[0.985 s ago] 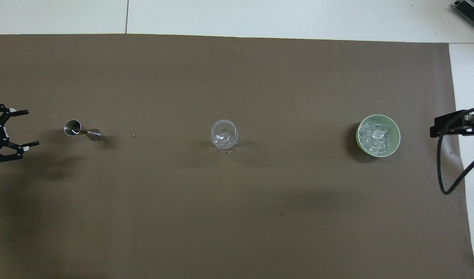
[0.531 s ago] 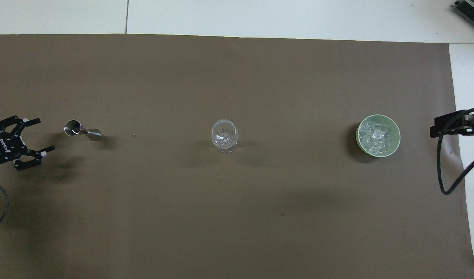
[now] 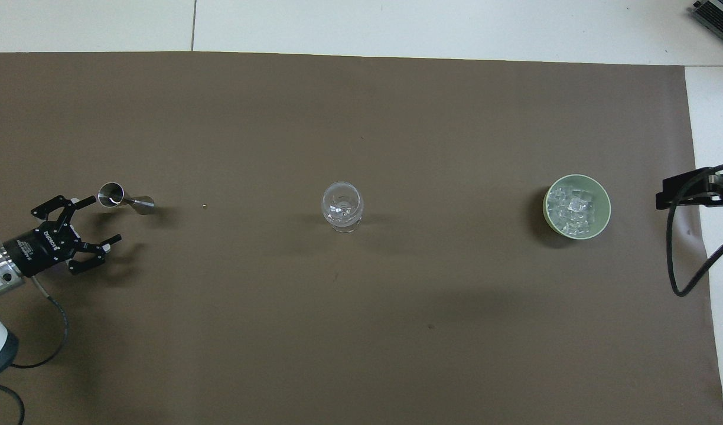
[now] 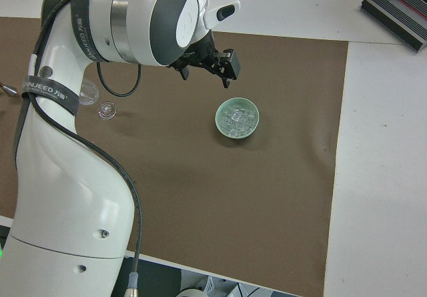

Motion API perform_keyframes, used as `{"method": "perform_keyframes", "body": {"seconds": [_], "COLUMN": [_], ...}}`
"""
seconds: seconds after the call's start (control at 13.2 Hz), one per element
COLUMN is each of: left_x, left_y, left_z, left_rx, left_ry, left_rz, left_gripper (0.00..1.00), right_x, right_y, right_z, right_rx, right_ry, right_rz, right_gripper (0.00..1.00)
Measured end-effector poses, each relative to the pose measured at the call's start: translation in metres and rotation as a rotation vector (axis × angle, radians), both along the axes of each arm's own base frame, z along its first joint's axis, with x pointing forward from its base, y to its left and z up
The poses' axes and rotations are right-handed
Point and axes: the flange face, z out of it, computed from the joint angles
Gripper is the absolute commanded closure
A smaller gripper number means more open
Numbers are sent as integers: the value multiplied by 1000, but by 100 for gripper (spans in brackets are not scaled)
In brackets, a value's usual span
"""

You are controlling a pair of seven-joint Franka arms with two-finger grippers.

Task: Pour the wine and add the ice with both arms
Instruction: 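Reach the left gripper to the silver jigger, then close the left gripper on the silver jigger and lift it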

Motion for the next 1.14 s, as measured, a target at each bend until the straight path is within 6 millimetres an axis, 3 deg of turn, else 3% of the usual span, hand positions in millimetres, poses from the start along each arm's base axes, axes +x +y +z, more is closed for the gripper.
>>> {"method": "perform_keyframes", "body": {"seconds": [0.53, 0.91, 1.14], "left_x": [-12, -2, -6], "left_y": [-34, -63, -63], "left_z": [-11, -11, -15], "left_rx": [-83, -115, -124], "left_ry": [-53, -93, -85], "left_rz": [151, 235, 266], "left_gripper": [0, 0, 0], "right_x": [0, 0, 0], "right_y": [0, 0, 0], "right_z": [0, 0, 0], "right_rx": [0, 0, 0], "right_ry": [0, 0, 0], "right_rz": [0, 0, 0], "right_gripper": [0, 0, 0]}}
